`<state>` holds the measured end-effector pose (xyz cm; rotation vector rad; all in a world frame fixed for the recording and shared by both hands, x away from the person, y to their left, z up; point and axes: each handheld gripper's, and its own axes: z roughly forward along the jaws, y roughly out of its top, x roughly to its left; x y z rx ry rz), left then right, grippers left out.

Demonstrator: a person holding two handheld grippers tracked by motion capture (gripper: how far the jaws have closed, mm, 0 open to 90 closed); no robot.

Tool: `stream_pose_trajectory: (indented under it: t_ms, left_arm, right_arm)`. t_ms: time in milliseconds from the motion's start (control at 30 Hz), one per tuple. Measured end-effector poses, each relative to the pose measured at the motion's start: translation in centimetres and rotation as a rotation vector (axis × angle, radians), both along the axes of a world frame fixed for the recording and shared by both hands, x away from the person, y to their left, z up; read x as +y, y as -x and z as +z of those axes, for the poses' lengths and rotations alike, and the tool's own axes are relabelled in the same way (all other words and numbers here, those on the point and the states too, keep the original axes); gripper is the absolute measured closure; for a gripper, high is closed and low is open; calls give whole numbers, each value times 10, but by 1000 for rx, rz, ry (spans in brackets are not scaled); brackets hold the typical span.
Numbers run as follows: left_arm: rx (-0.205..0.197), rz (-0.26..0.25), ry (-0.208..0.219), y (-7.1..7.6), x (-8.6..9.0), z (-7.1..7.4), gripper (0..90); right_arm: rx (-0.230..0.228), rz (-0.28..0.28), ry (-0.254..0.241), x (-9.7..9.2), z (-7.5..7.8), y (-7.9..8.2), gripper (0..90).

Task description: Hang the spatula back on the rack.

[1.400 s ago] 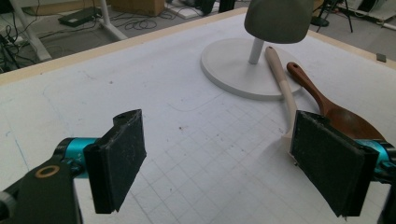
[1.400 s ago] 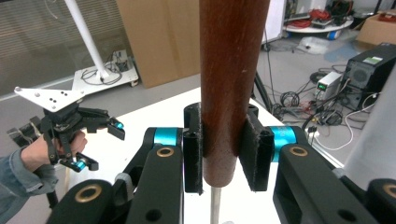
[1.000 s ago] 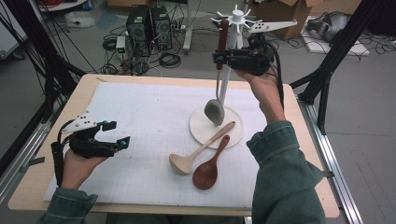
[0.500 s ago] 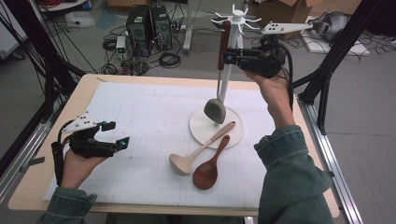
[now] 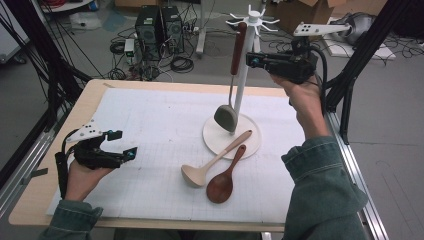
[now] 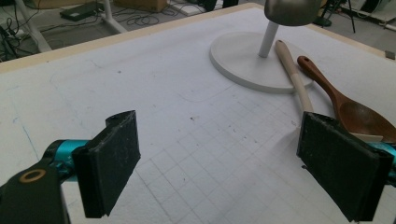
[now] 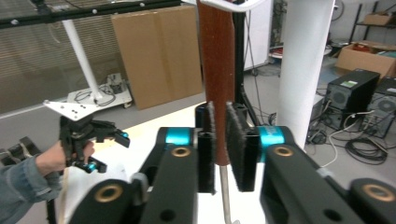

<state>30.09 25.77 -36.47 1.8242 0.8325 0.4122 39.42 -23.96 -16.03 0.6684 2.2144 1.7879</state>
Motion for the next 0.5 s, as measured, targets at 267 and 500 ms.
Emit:
stream_pose_trajectory:
  t_ms: [267,500]
  left_arm:
    - [-5,0,2,0,2,0,133]
    - [-7,-3,7,-1,3,1,133]
  right_arm:
    - [8,23,-6,-7,11,0,896]
    - [-5,6,-11,-16,29,2,897]
